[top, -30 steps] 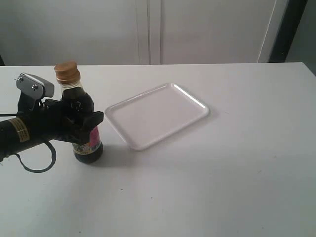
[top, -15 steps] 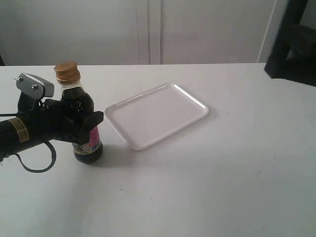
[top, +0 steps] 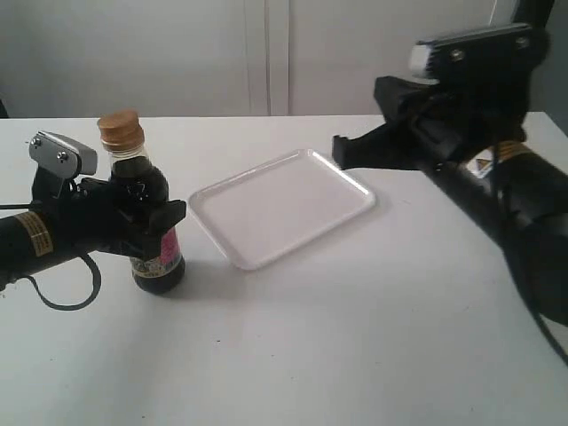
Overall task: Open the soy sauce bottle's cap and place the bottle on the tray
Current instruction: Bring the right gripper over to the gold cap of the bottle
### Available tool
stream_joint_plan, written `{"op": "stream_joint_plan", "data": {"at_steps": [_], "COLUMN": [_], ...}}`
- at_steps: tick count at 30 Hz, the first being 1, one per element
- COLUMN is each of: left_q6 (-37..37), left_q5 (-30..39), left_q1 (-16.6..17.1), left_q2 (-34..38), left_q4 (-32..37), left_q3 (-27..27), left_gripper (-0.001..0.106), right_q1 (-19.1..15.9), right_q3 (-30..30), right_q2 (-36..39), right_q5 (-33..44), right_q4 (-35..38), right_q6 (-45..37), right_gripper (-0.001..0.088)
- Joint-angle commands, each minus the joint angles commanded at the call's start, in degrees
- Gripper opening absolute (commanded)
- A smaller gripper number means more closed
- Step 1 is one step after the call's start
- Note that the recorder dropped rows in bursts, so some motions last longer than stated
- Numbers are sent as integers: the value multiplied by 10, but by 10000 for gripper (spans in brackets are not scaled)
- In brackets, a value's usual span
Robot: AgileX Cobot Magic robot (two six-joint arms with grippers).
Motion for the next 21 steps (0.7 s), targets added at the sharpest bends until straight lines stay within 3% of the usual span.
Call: {"op": "stream_joint_plan", "data": {"at_steps": [4, 10, 18, 21], "left_q6": [0, 0, 2, 2], "left_q5": [0, 0, 0, 0], "left_q1": [0, 0, 0, 0], "left_q2": [0, 0, 0, 0], "left_q4": [0, 0, 1, 1], "left_q3": [0, 0, 0, 0], "left_gripper": [0, 0, 0, 0], "right_q1": [42, 76, 97, 99], "right_q3": [-41, -88, -153, -188], "right_q2": [47, 101, 161, 180], "right_q5": [-2, -5, 24, 68], "right_q4": [48, 66, 110, 148], "right_q6": [-68, -130, -211, -255], "right_gripper": [0, 0, 0, 0]}}
